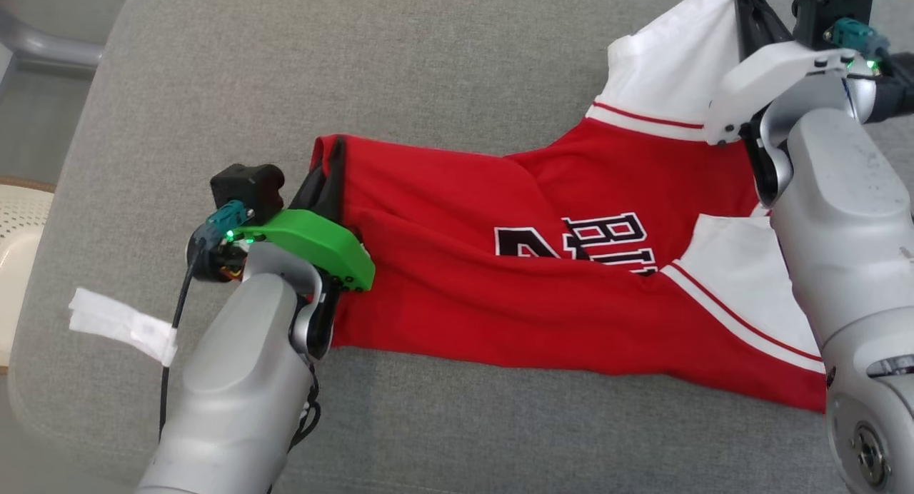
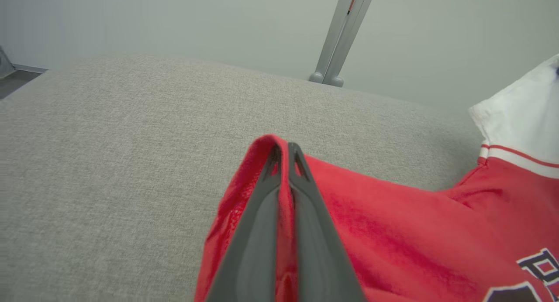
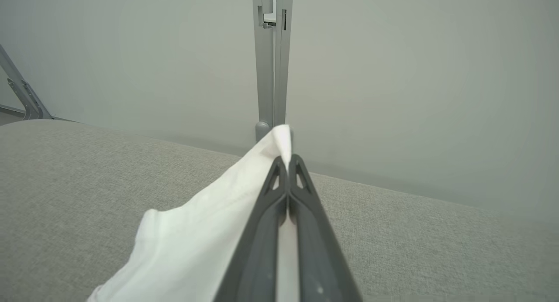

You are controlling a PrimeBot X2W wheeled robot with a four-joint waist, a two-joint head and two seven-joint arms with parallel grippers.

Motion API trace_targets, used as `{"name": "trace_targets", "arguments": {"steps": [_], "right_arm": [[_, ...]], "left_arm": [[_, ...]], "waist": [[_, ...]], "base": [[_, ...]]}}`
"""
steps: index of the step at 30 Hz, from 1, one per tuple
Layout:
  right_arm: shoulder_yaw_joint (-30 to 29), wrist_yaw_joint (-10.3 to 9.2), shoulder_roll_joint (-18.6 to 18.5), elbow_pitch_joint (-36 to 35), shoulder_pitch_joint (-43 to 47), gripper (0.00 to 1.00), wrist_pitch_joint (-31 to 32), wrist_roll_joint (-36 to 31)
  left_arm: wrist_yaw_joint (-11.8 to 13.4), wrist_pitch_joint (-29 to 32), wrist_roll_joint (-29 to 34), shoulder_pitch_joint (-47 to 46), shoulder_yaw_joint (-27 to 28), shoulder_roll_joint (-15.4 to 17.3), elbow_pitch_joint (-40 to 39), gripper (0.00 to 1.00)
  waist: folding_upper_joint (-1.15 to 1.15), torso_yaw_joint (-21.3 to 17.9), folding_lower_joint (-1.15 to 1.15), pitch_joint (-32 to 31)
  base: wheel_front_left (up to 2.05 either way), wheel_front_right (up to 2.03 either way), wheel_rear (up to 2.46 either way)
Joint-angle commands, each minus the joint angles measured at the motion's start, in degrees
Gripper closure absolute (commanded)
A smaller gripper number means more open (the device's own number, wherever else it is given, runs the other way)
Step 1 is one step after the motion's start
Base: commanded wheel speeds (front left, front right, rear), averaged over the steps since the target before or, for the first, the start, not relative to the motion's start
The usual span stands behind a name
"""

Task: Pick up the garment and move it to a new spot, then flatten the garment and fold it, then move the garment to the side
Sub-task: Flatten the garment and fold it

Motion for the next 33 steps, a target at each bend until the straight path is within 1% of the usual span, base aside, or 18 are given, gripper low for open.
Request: {"name": "trace_targets", "arguments": {"steps": [1, 8, 10, 17, 26, 29, 33], "right_arm": [[-0.4, -0.11, -0.3, -1.4, 2.3, 1.00, -0.2, 0.1], [-2.8, -0.11, -0.8, -4.8, 8.3, 1.00, -0.2, 0.7], [-3.2, -0.11, -0.2, -5.6, 9.3, 1.00, -0.2, 1.1], [-3.2, -0.11, 1.6, -10.4, 15.6, 1.00, -0.2, 4.7], [-1.6, -0.10, 3.4, -17.6, 29.9, 1.00, -0.2, 12.0], [-1.1, -0.10, 3.9, -18.4, 33.7, 1.00, -0.2, 13.7], [-0.8, -0.10, 4.6, -17.4, 37.6, 1.00, -0.2, 14.9]], "left_arm": [[-0.3, -0.1, 1.4, 2.0, 1.2, 0.9, 0.3, 1.00], [-1.0, -0.1, 4.2, 5.6, 6.7, 2.3, 2.2, 1.00], [-0.9, -0.1, 5.0, 6.3, 8.2, 2.7, 1.9, 1.00], [-1.9, -0.1, 8.4, 10.7, 11.4, 2.0, 0.6, 1.00], [-3.1, -0.1, 13.4, 19.5, 15.7, 1.4, -4.2, 1.00], [-3.5, -0.1, 14.9, 22.8, 17.0, 1.2, -5.5, 1.00], [-3.6, -0.1, 15.5, 26.4, 18.0, 0.7, -4.4, 1.00]], "waist": [[0.00, -2.1, 0.00, -2.1], [0.00, -5.6, 0.00, -5.2], [0.00, -6.3, 0.00, -5.9], [0.00, -8.0, 0.00, -9.6], [0.00, -10.2, 0.00, -14.4], [0.00, -10.9, 0.00, -15.1], [0.00, -11.4, 0.00, -15.7]], "base": [[0.00, 0.00, 0.00], [0.00, 0.00, 0.00], [0.00, 0.00, 0.00], [0.00, 0.00, 0.00], [0.00, 0.00, 0.00], [0.00, 0.00, 0.00], [0.00, 0.00, 0.00]]}}
